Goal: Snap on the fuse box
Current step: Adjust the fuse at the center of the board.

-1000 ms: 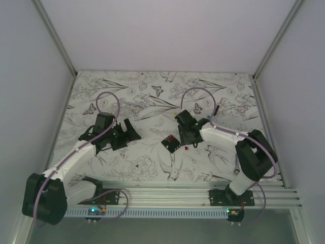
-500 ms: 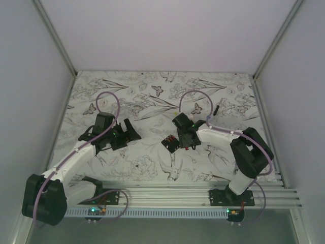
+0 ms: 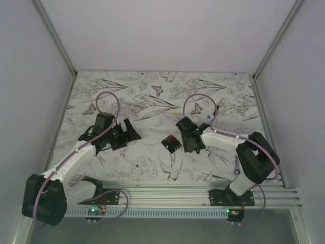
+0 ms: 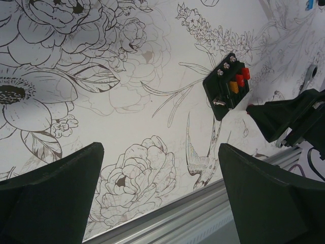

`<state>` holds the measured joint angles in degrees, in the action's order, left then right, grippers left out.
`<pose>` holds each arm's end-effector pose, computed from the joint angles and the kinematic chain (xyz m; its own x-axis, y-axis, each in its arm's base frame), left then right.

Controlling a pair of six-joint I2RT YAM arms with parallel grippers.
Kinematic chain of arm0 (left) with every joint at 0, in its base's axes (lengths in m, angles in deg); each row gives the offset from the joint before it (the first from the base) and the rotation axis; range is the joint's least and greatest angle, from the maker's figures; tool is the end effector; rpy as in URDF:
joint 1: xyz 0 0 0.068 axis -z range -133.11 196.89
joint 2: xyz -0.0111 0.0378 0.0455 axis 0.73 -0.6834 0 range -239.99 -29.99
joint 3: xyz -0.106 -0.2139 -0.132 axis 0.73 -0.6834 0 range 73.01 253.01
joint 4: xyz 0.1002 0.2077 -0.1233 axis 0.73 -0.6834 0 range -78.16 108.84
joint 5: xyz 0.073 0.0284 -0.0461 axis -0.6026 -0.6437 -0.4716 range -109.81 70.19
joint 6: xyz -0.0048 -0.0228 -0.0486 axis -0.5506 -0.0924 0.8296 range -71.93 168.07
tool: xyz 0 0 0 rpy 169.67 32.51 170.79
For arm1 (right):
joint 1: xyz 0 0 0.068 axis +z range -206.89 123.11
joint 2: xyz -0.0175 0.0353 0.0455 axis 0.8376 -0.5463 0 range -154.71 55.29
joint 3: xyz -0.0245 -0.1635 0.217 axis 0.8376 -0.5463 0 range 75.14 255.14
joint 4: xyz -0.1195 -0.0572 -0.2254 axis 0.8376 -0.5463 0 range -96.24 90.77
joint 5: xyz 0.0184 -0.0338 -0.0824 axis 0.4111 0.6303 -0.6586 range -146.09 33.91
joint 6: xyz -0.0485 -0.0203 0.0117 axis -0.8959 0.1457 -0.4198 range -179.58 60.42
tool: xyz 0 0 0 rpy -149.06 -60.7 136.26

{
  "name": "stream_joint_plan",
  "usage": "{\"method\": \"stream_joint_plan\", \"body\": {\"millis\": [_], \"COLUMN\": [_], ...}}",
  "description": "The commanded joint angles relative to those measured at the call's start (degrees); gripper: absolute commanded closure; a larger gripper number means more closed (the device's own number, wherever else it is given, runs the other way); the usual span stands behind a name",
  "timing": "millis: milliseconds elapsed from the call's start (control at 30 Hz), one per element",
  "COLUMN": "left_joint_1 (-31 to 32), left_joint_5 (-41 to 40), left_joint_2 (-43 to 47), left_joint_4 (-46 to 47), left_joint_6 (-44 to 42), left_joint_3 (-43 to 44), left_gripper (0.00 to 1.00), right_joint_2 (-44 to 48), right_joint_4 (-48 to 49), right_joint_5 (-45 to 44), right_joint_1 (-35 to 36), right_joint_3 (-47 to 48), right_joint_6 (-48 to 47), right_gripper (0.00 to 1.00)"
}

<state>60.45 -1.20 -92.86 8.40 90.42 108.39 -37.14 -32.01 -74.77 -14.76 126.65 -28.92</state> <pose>0.2205 -0.0648 0.2224 -0.7561 -0.4744 -0.4508 -0.0575 0.7344 -0.6763 0.2196 0.1834 0.1588 -0.9024 -0.1648 -0.3982 -0.1264 0.9845 -0.1212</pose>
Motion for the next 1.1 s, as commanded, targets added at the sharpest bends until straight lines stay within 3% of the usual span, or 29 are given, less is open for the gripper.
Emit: {"method": "stream_joint_plan", "body": {"millis": [0, 233, 500, 1067], "left_joint_1": [0.3, 0.3, 0.3, 0.4], "left_joint_5": [1.4, 1.3, 1.1, 1.1], "left_joint_2": [0.7, 1.2, 0.8, 0.8], "left_joint_4": [-0.8, -0.8, -0.8, -0.7], "left_joint_6": [-0.8, -0.7, -0.8, -0.8], "left_joint_3": [-0.6, -0.8, -0.8, -0.7], "left_gripper": [0.00, 0.00, 0.00, 0.00], "right_joint_2": [2.1, 7.0, 7.0, 0.8], "right_joint_4": [-2.8, -1.9, -5.0, -0.4], "right_joint_5": [-1.5, 4.1, 5.5, 1.1], "right_joint_1": [-1.2, -1.8, -1.7, -2.0], "right_joint_3": [-0.9, -1.4, -3.3, -2.1], "right_joint_6": [-0.4, -7.1, -7.4, -8.7], "right_gripper": [0.42, 0.42, 0.42, 0.41]}}
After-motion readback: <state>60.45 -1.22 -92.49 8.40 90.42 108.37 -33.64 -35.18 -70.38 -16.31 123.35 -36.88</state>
